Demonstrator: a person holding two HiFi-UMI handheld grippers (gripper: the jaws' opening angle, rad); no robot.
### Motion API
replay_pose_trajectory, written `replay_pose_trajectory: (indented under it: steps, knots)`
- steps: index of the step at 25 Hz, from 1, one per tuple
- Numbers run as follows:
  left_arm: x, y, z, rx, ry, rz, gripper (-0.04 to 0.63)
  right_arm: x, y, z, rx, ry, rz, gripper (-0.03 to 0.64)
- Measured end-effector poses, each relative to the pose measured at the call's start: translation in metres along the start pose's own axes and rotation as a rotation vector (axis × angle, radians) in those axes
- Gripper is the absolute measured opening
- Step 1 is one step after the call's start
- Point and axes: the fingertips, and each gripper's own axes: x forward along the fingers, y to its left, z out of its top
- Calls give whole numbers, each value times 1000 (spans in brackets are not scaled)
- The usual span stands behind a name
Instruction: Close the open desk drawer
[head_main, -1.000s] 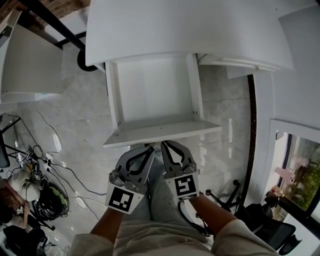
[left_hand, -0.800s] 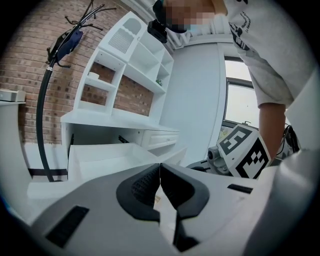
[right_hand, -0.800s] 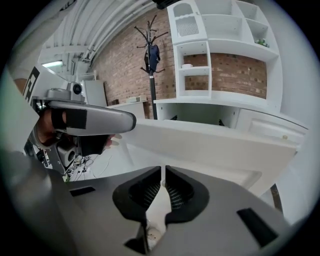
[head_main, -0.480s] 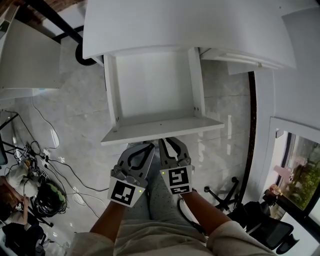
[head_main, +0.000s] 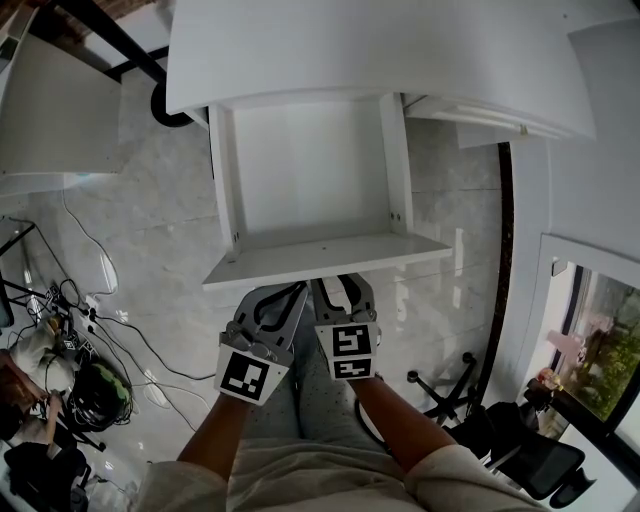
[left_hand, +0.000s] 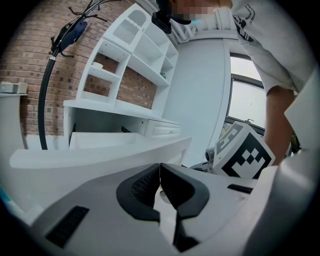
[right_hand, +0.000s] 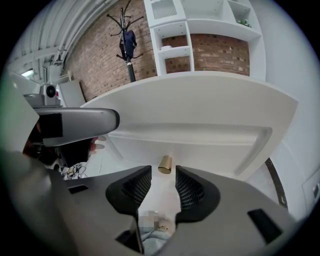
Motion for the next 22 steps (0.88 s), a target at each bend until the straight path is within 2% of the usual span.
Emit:
replay_pose_trajectory:
  steps: [5,7,8,17,22]
  knots:
    - [1,-1,-2,-12,4,-4,18,9,-9,-1,45,28,-53,144]
    - [2,-1,-2,-17,2,-2,17,11,-9,1,52,40,-48,137]
    - [2,-1,-3,-19,3,0,18,11,-7,3,54,43,-42,107]
    - [4,7,-5,-40,-2,27,18,16,-10,12,53,37,-38,103]
    - [10,22,-3,-116,-28,89,18,24,-15,23,48,20,-35,103]
